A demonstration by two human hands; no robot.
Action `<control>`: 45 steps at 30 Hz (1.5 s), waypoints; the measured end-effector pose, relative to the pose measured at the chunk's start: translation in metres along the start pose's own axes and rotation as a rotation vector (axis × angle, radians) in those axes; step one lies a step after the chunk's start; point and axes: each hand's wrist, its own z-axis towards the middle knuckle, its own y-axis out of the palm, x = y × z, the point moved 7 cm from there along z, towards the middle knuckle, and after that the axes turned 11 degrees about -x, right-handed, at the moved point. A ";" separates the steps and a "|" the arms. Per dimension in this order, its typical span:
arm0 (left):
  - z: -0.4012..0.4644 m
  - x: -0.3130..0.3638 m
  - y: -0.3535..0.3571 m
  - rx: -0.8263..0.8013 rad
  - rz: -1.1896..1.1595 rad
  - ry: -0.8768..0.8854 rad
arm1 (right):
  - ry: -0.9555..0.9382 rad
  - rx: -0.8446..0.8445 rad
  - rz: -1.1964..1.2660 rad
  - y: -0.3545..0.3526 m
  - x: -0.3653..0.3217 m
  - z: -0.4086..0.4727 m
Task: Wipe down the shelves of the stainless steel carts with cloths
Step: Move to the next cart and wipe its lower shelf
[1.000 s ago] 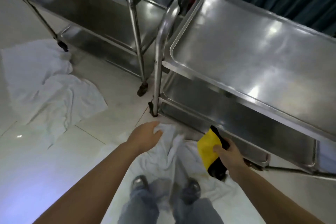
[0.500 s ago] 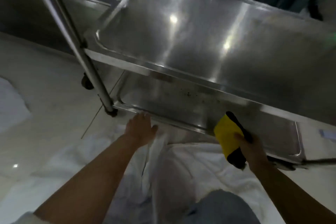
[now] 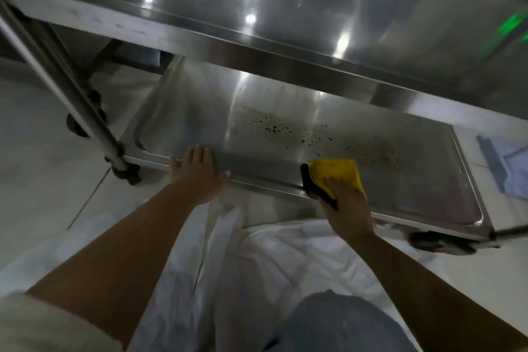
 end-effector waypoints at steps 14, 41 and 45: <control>0.043 -0.029 0.013 0.123 0.042 -0.043 | 0.019 -0.073 -0.264 0.042 -0.007 0.044; 0.064 -0.079 -0.010 -0.082 0.021 -0.035 | -0.254 -0.347 -0.148 0.106 -0.194 0.177; 0.064 -0.079 -0.011 -0.064 0.008 -0.031 | -0.243 -0.347 -0.111 0.117 -0.228 0.234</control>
